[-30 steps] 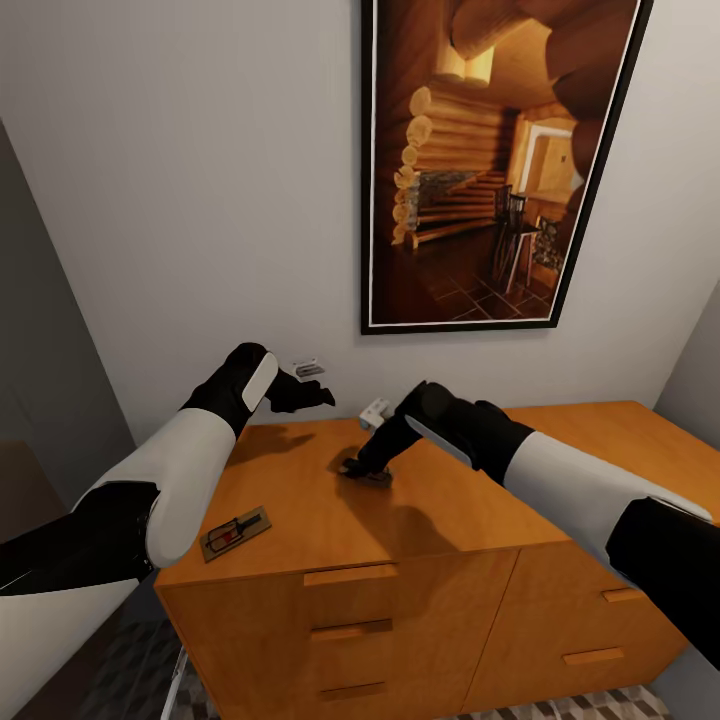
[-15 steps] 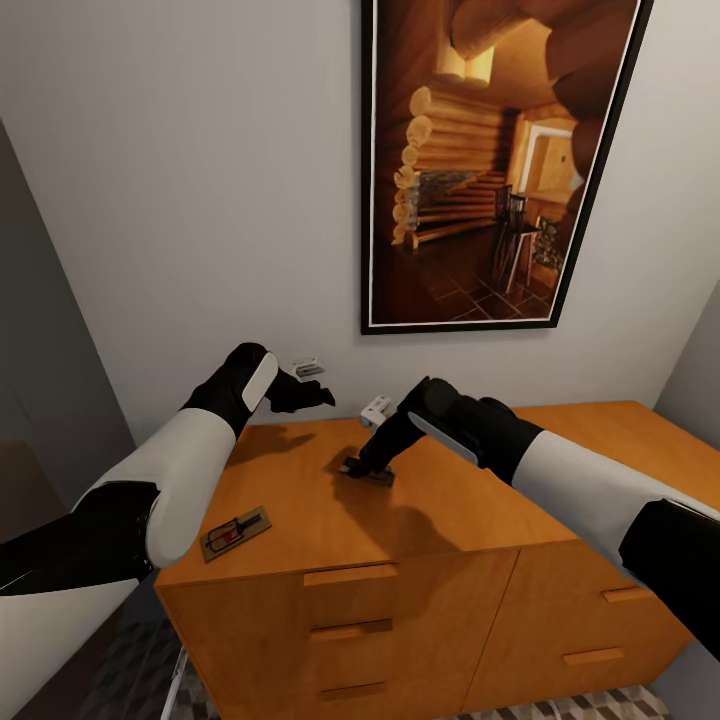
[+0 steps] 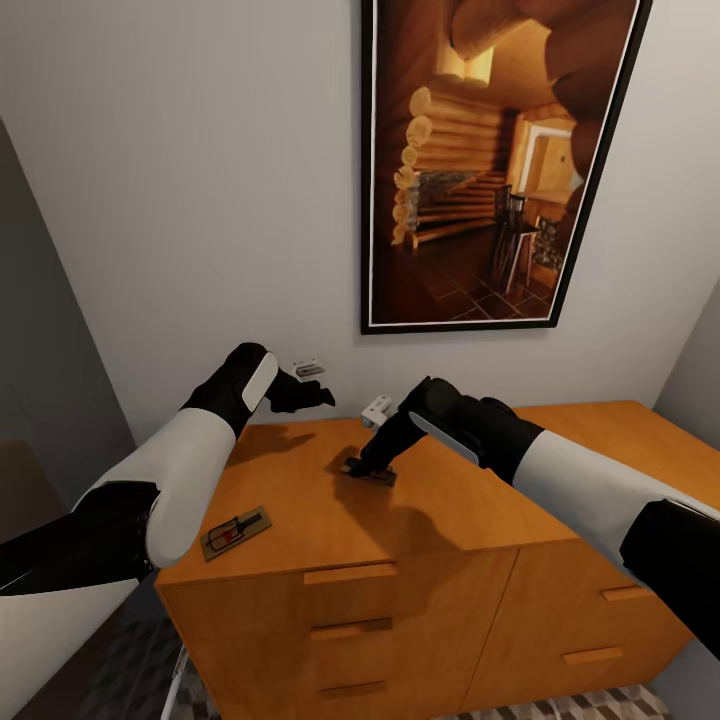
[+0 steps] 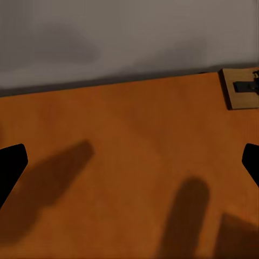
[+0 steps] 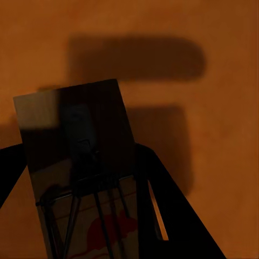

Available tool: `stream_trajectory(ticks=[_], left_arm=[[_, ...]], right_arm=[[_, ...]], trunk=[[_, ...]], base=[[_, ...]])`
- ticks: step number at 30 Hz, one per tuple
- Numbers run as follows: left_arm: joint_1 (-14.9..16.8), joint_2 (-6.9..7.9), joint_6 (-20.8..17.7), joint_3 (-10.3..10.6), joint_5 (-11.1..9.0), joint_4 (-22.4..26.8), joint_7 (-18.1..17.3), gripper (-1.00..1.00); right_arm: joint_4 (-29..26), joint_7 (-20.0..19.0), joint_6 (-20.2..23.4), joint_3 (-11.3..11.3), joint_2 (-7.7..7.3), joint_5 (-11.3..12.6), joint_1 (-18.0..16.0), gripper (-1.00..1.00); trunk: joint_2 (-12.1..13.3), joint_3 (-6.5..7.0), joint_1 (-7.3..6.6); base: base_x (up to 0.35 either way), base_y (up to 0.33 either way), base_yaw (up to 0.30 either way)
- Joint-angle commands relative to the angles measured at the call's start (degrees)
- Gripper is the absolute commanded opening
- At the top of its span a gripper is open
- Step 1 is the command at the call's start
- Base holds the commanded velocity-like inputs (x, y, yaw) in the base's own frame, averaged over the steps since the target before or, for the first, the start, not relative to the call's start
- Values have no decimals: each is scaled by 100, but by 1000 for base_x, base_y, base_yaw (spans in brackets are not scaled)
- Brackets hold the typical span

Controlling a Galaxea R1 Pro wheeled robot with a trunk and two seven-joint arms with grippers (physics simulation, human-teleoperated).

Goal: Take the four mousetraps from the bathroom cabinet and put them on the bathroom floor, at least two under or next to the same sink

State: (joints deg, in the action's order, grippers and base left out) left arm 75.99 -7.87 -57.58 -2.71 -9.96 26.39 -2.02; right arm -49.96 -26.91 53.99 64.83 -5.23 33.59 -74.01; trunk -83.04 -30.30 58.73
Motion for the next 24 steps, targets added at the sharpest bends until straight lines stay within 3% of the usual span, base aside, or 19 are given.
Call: stream_trajectory(ticks=[1, 24], left_arm=[[4, -4, -25, -28, 20, 5, -18, 100], [3, -4, -25, -28, 20, 7, -18, 100]], right_arm=[[-4, -30, 5, 12, -4, -28, -8, -100], [13, 2, -15, 16, 1, -27, 1, -100]], trunk=[[-4, -7, 0], [-4, -7, 0]], base=[[-15, 0, 0], [-1, 0, 0]])
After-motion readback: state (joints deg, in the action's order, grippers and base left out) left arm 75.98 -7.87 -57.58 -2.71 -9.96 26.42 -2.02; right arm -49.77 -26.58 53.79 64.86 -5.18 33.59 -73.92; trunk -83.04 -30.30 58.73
